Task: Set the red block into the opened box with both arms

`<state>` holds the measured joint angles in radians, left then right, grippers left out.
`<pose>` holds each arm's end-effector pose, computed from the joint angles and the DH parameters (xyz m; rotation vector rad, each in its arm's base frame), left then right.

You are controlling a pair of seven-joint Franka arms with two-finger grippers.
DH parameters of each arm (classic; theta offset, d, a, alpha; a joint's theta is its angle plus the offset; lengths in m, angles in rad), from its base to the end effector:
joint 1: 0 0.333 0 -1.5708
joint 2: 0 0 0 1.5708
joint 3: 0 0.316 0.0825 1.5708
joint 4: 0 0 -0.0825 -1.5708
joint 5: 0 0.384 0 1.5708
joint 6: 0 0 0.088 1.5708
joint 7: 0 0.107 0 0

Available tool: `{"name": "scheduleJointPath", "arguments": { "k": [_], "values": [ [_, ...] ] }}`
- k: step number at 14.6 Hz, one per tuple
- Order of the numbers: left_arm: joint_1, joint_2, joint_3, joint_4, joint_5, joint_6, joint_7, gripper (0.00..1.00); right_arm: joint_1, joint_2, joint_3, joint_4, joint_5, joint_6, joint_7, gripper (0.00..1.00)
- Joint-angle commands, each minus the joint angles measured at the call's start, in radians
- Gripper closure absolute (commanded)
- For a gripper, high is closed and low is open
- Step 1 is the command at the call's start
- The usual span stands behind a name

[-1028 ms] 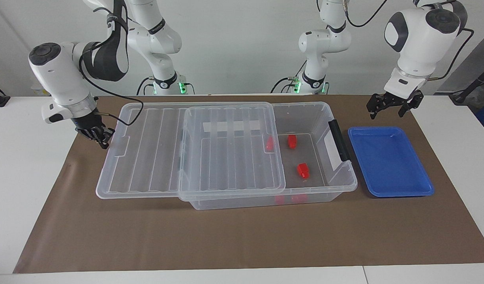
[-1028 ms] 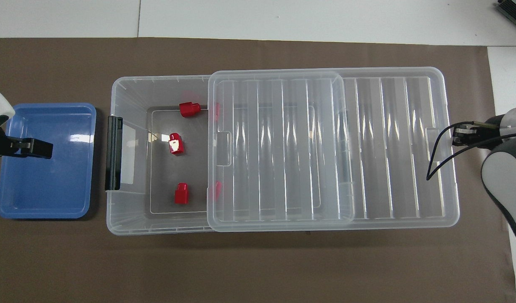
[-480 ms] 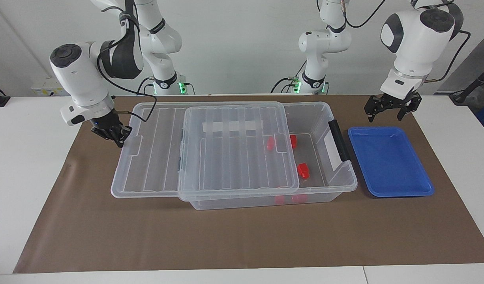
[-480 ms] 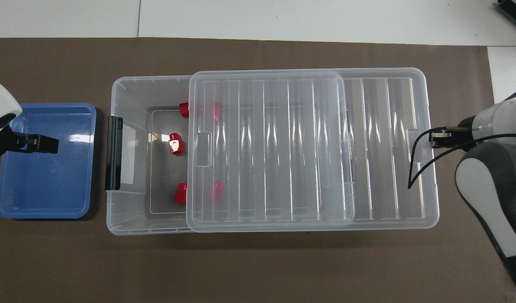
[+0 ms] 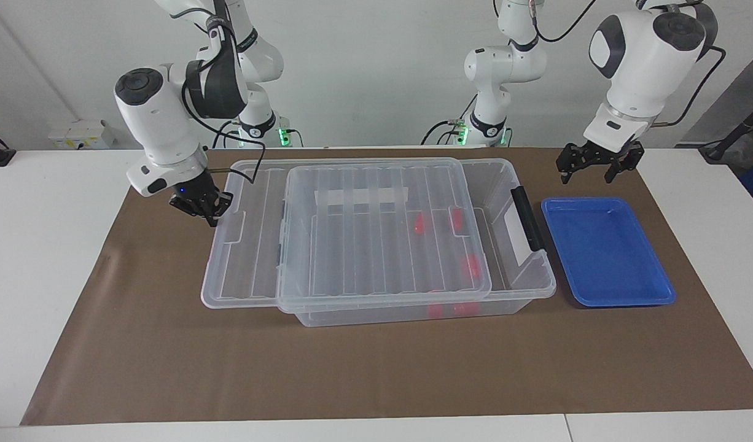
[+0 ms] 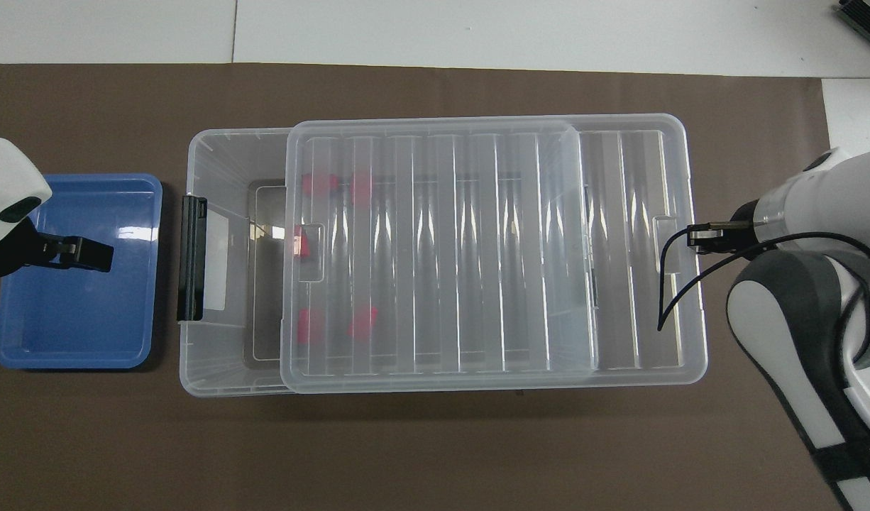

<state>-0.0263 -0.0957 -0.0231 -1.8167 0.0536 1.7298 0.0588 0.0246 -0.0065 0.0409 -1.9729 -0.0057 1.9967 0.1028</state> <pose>0.5325 -0.0219 0.5735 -3.0811 0.1795 -0.0131 0.5566 0.0362 0.4734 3.1378 -0.0549 0.0481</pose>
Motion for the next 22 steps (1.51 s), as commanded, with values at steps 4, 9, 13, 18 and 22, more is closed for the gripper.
{"name": "scheduleJointPath", "arguments": {
  "k": [4,9,13,18,22],
  "values": [
    [-0.026,-0.010,0.029,0.106,-0.027,-0.039,0.002,0.00,0.058,-0.040,0.001,-0.047,0.007,-0.009,0.054,1.00],
    [-0.026,-0.033,0.037,0.089,-0.027,-0.064,0.064,0.00,0.106,-0.047,0.001,-0.060,0.073,-0.003,0.054,1.00],
    [-0.015,-0.047,0.028,0.091,-0.027,-0.068,0.053,0.00,0.135,-0.053,0.001,-0.069,0.073,-0.006,0.057,1.00],
    [-0.047,-0.041,0.037,0.088,-0.027,-0.093,0.055,0.00,0.164,-0.056,0.002,-0.070,0.075,-0.001,0.054,1.00],
    [-0.093,0.008,0.048,0.115,-0.023,-0.064,0.061,0.00,0.179,-0.056,0.002,-0.072,0.076,0.002,0.046,1.00]
  ]
}}
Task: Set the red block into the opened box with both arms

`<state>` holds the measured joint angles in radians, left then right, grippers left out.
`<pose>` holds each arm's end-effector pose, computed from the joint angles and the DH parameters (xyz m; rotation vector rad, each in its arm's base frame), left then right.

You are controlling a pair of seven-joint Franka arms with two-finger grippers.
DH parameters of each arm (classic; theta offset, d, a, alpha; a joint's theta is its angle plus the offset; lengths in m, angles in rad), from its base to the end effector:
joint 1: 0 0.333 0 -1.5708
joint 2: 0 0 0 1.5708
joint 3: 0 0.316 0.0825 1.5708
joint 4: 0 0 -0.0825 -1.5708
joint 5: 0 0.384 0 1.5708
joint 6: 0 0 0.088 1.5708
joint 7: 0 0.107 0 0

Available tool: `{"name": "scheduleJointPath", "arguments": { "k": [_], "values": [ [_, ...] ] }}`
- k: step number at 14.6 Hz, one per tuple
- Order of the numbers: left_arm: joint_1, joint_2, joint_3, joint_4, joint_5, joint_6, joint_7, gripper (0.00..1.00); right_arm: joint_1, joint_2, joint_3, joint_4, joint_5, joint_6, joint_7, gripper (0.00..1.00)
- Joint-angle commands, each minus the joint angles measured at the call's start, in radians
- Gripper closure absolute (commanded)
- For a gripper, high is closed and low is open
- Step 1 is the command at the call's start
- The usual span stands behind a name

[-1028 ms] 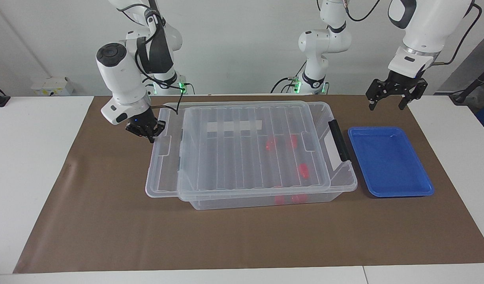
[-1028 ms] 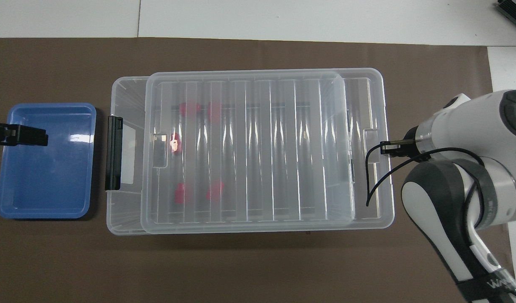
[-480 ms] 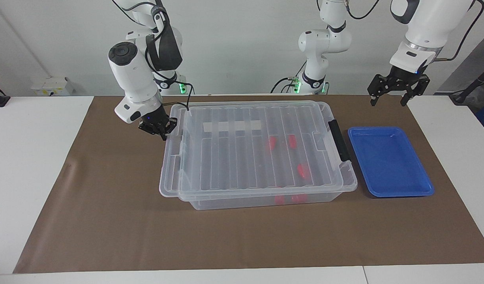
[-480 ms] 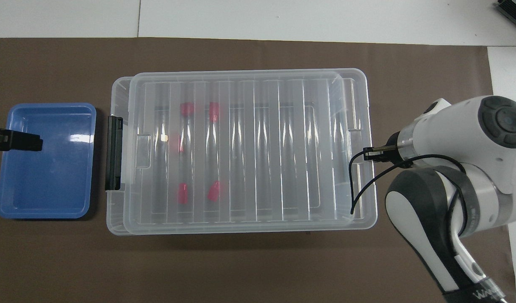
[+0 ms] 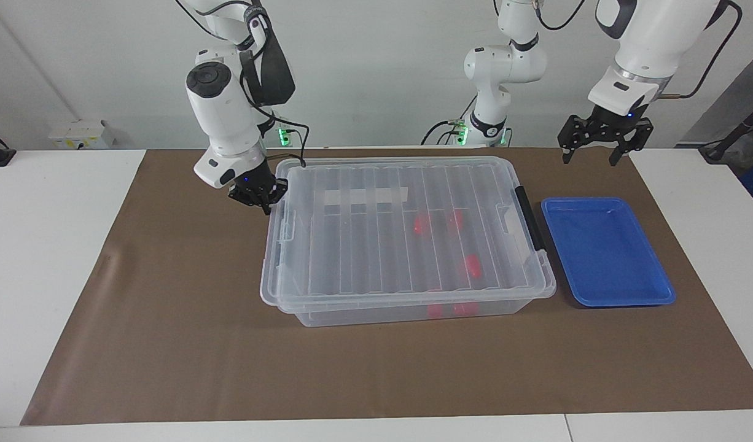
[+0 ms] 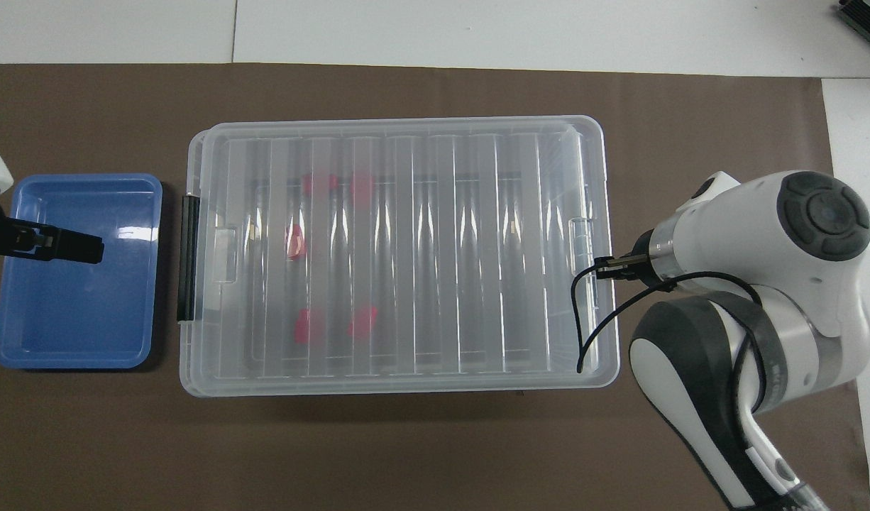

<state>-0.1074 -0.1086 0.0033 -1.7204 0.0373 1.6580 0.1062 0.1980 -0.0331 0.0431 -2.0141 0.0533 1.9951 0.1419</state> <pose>0.5252 -0.0511 0.6200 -3.0863 0.3295 -0.0717 0.5299 0.1339 0.4684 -3.0901 -0.1199 -0.0075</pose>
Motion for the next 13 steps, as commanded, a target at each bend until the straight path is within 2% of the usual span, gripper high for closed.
{"name": "scheduleJointPath", "arguments": {
  "k": [1,3,9,11,13],
  "values": [
    [-0.015,0.038,0.020,0.025,-0.007,0.005,0.015,0.00,0.006,-0.031,0.000,-0.031,0.017,0.004,0.004,1.00],
    [-0.024,0.044,0.020,0.030,-0.007,-0.007,0.013,0.00,0.006,-0.031,0.000,-0.031,0.017,0.005,0.002,1.00],
    [-0.025,0.000,0.006,0.018,-0.007,-0.009,0.007,0.00,0.000,-0.030,-0.002,-0.020,0.017,-0.007,0.004,1.00],
    [-0.018,0.000,0.006,0.016,-0.007,-0.007,0.006,0.00,-0.005,-0.056,-0.011,-0.017,0.017,-0.018,0.018,1.00],
    [-0.012,0.000,0.012,0.016,-0.007,-0.007,0.006,0.00,-0.054,-0.076,-0.014,-0.015,0.016,-0.027,0.024,1.00]
  ]
}}
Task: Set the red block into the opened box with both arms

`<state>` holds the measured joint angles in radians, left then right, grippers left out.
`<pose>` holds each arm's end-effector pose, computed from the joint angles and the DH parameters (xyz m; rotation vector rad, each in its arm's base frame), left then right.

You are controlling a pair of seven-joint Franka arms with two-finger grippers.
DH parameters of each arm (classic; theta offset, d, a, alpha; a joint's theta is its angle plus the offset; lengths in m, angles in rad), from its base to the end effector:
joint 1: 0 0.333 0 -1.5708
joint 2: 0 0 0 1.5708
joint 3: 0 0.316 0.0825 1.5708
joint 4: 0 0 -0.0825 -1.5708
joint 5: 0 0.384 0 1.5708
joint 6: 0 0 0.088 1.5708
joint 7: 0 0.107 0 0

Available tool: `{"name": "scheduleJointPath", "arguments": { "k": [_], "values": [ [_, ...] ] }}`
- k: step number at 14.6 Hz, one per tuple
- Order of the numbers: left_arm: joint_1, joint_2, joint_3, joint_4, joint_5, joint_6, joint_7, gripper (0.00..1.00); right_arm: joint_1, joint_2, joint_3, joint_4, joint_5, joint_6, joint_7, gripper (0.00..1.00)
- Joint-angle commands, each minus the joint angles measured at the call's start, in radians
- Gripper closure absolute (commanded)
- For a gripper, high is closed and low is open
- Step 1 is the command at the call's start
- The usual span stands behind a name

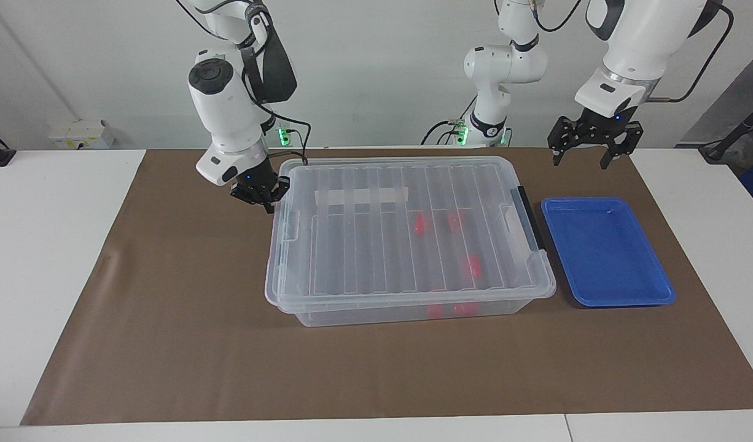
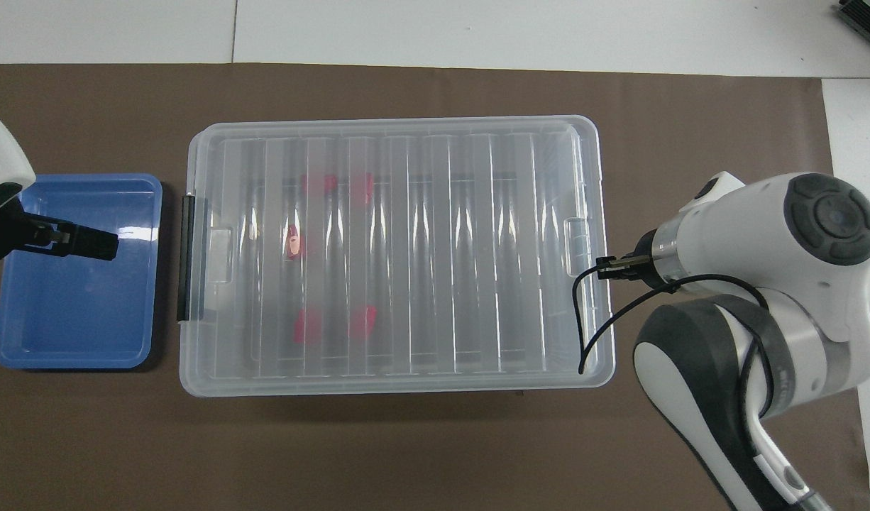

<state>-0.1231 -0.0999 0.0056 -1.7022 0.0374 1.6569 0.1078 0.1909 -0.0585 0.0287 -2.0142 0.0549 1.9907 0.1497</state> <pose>0.5275 -0.0584 0.6240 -3.0838 0.3523 -0.0850 0.5287 0.1217 0.4818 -3.0860 -0.0747 -0.0393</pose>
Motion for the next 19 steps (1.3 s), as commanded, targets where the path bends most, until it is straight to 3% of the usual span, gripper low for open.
{"name": "scheduleJointPath", "arguments": {
  "k": [1,2,3,4,5,10,19],
  "values": [
    [0.010,-0.009,0.011,-0.002,-0.007,-0.006,0.004,0.00,-0.068,-0.055,-0.001,-0.014,0.014,-0.021,0.016,0.82],
    [0.011,-0.009,0.011,-0.002,-0.007,-0.006,0.004,0.00,-0.094,-0.057,-0.001,0.000,0.013,-0.021,0.014,0.47],
    [0.011,-0.009,0.011,-0.002,-0.007,-0.008,0.004,0.00,-0.120,-0.057,-0.001,0.014,0.013,-0.021,0.013,0.25],
    [0.011,-0.009,0.011,-0.002,-0.007,-0.006,0.004,0.00,-0.143,-0.057,-0.001,0.028,0.011,-0.023,0.013,0.11],
    [0.011,-0.009,0.010,-0.002,-0.007,-0.006,0.004,0.00,-0.160,-0.057,-0.001,0.041,0.011,-0.027,0.013,0.04],
    [0.011,-0.009,0.011,-0.002,-0.007,-0.006,0.004,0.00,-0.228,-0.050,-0.003,0.146,-0.004,-0.096,0.011,0.03],
    [0.011,-0.009,0.010,-0.002,-0.007,-0.006,0.004,0.00,-0.238,0.072,0.005,0.512,-0.073,-0.410,0.007,0.03]
  ]
}}
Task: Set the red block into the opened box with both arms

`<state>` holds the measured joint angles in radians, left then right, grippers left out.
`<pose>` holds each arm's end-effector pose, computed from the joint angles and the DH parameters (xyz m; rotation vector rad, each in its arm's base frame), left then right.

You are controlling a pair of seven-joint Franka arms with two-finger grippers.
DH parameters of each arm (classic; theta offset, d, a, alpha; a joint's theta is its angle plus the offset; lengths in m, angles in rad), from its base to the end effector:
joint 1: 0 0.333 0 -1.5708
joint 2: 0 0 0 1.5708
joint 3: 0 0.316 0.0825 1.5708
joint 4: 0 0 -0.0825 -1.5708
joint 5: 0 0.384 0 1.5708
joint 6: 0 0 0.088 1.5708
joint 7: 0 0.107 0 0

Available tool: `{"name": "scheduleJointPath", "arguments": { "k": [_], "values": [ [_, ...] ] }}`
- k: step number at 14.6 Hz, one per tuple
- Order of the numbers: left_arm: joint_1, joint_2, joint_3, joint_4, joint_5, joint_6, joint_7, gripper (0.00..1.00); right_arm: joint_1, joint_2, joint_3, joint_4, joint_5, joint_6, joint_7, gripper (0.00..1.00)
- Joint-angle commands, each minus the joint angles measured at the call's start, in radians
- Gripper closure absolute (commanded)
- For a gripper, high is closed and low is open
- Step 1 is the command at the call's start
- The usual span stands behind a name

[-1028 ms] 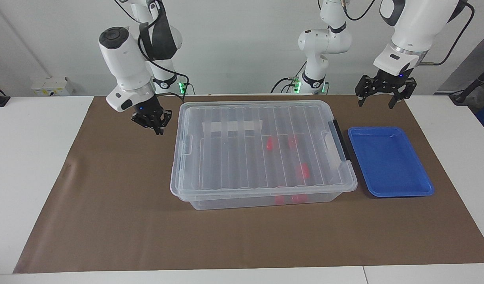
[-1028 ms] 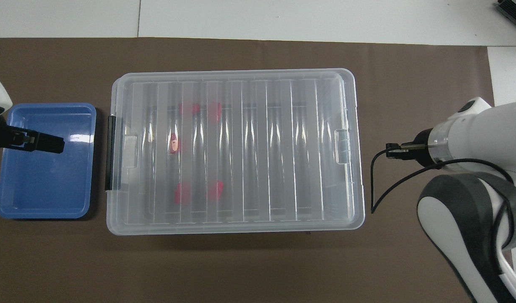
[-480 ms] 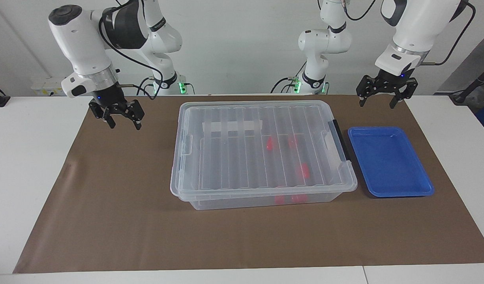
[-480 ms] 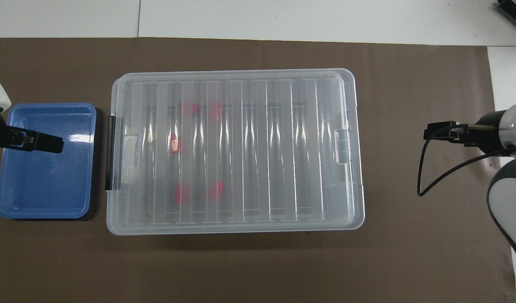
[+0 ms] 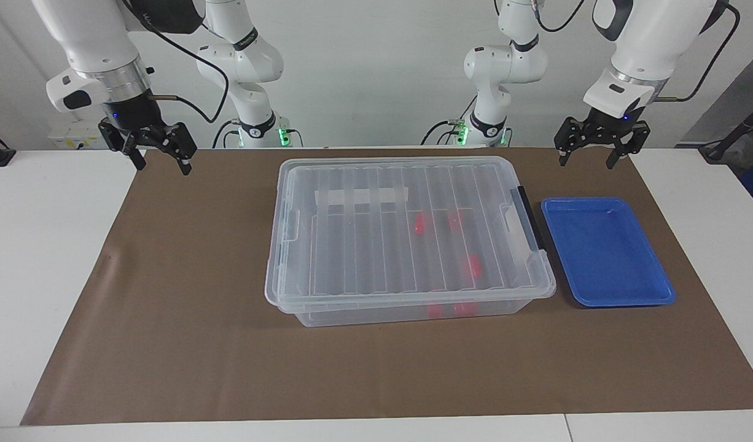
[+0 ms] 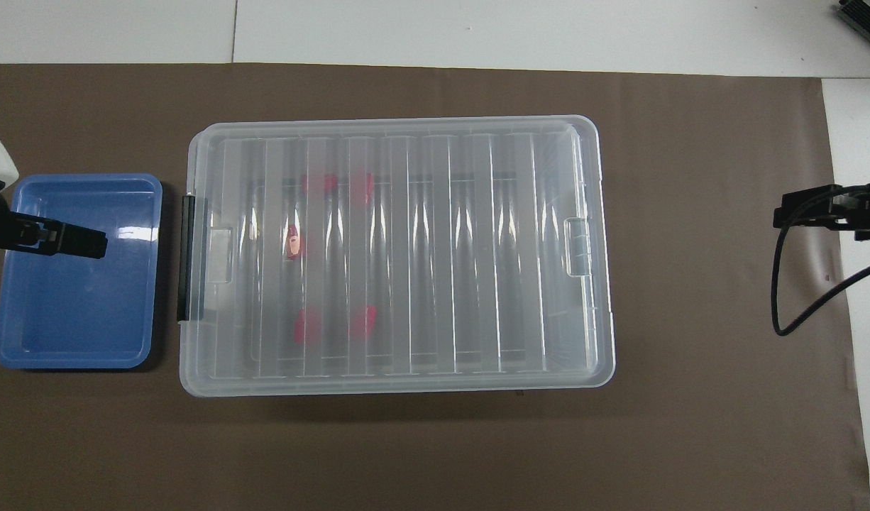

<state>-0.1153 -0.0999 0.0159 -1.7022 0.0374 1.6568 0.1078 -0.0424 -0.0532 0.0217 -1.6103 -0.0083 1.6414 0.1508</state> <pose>0.5285 -0.0486 0.6240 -3.0875 0.3245 -0.0844 0.5450 -0.0118 0.6415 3.1233 -0.2681 0.1329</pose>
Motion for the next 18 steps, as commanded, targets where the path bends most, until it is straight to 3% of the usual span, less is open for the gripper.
{"name": "scheduleJointPath", "arguments": {
  "k": [1,7,18],
  "values": [
    [0.003,-0.009,0.001,-0.002,-0.007,-0.006,0.004,0.00,-0.004,0.069,0.012,0.116,-0.010,-0.092,0.007,0.03],
    [0.003,-0.009,-0.001,-0.002,-0.007,-0.006,0.004,0.00,0.035,0.023,0.029,0.060,-0.024,-0.175,0.003,0.01],
    [0.003,-0.009,0.001,-0.002,-0.007,-0.006,0.004,0.00,0.026,0.015,0.026,0.044,-0.021,-0.181,0.009,0.00]
  ]
}}
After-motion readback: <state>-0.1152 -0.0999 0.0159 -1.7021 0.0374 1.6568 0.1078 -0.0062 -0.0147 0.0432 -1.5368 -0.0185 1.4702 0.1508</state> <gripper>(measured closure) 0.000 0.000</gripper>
